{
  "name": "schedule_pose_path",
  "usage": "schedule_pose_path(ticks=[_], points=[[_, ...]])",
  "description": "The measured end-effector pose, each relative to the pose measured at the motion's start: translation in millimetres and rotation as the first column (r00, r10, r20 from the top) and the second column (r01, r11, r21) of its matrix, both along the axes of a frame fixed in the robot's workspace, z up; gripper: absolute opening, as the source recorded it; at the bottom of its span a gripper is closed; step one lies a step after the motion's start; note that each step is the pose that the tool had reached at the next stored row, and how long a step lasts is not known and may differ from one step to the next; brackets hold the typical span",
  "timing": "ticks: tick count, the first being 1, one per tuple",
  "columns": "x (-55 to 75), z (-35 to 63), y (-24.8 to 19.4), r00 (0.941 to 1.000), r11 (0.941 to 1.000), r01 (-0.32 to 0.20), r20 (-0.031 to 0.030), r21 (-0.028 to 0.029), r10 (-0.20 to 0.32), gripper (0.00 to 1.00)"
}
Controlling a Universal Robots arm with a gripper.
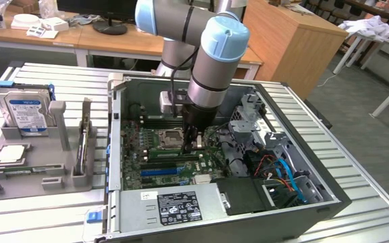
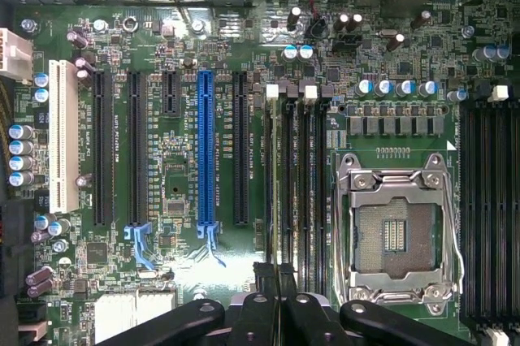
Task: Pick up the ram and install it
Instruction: 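Insert the ram into the slot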
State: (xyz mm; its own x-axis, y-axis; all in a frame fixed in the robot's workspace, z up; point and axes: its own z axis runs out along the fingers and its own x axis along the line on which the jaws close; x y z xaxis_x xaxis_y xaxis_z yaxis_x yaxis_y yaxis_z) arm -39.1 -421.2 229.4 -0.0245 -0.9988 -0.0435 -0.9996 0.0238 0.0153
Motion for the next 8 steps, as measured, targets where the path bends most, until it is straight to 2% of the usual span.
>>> schedule_pose_path(ticks=[8], points=[[-0.5, -1.2, 0.0, 1.0, 1.0, 0.0, 0.0023, -0.0001, 0.0, 0.12]])
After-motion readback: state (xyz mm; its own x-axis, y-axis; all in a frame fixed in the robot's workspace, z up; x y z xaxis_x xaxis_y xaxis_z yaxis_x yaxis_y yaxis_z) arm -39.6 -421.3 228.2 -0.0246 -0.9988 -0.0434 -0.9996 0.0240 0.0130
